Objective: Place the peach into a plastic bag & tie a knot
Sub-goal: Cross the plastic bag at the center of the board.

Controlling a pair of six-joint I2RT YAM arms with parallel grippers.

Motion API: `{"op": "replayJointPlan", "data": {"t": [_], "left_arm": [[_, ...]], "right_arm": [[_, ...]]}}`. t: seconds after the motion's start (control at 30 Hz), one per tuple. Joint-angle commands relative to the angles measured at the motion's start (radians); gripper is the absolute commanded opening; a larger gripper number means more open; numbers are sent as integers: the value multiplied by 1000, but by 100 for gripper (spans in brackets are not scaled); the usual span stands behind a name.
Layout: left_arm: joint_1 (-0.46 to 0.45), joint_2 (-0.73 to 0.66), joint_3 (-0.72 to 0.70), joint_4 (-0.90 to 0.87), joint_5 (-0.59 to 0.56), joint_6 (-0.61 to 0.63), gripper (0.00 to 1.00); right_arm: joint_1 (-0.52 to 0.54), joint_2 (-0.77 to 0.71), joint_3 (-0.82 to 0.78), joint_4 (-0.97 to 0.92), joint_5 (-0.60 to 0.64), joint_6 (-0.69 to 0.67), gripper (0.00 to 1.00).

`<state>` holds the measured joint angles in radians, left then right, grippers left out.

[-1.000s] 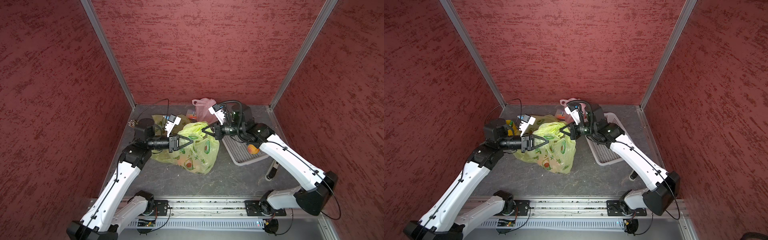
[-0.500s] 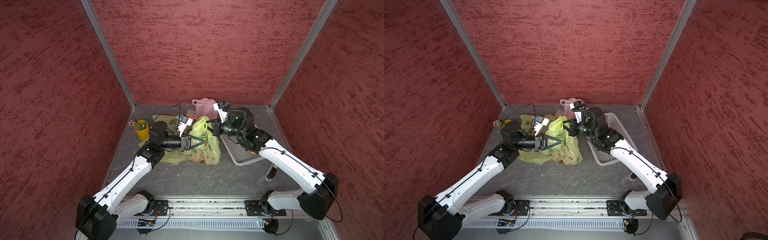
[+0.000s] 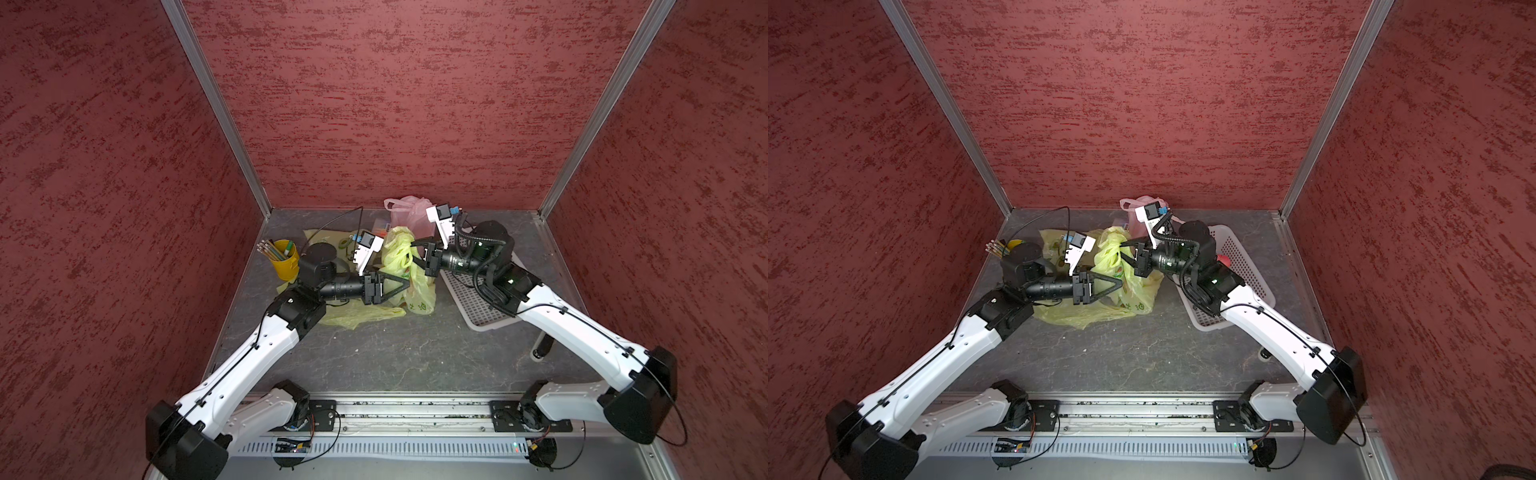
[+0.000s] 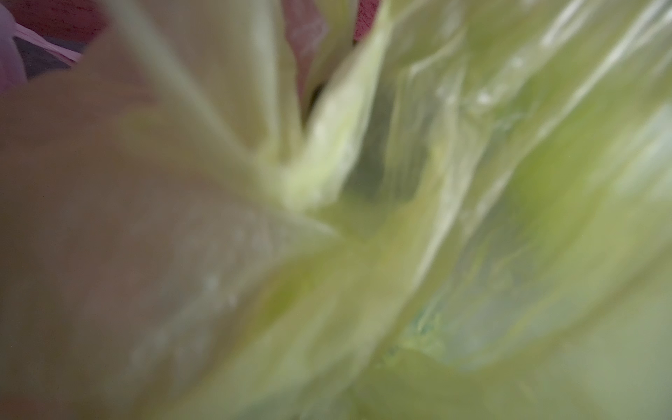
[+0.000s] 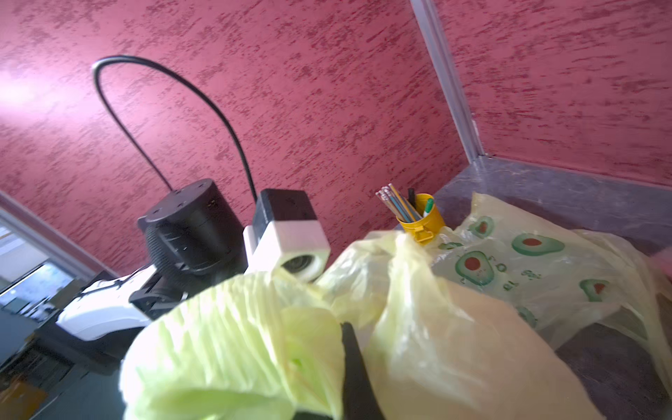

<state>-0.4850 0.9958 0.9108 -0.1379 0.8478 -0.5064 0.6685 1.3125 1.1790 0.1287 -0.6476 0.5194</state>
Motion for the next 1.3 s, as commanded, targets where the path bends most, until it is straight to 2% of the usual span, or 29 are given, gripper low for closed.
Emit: {"op": "replayJointPlan", "data": {"t": [0.0, 0.2, 0.37, 0.53, 0.8, 0.97, 1.0, 1.03, 1.07, 1.13, 1.17, 1.27], "left_arm": [[31, -67, 15, -136, -5, 75, 60], [66, -125, 89, -290, 27, 154, 65], [165, -181, 150, -415, 63, 202, 70], [227, -188, 193, -448, 105, 228, 76], [194, -84, 243, -323, 166, 243, 80], [90, 14, 273, -313, 80, 293, 81], [76, 27, 273, -306, 67, 292, 78], [69, 35, 270, -292, 62, 288, 72], [68, 36, 263, -277, 63, 282, 62], [76, 26, 245, -255, 57, 272, 33], [88, 17, 239, -246, 63, 266, 26], [142, -7, 213, -211, 131, 218, 16]], "right_arm": [[-8, -23, 42, 59, -94, -6, 0], [-25, -17, 88, -2, -72, -48, 0], [-31, -3, 147, -100, -100, -93, 0], [-31, 4, 186, -186, -133, -129, 0], [-30, 13, 196, -247, -172, -145, 0], [-31, 15, 192, -259, -194, -142, 0], [-30, 15, 193, -266, -194, -146, 0], [-30, 15, 195, -277, -196, -152, 0], [-30, 13, 194, -285, -196, -155, 0], [-30, 10, 197, -316, -191, -176, 0], [-30, 7, 199, -337, -178, -189, 0], [-30, 2, 212, -397, -149, -227, 0]]}}
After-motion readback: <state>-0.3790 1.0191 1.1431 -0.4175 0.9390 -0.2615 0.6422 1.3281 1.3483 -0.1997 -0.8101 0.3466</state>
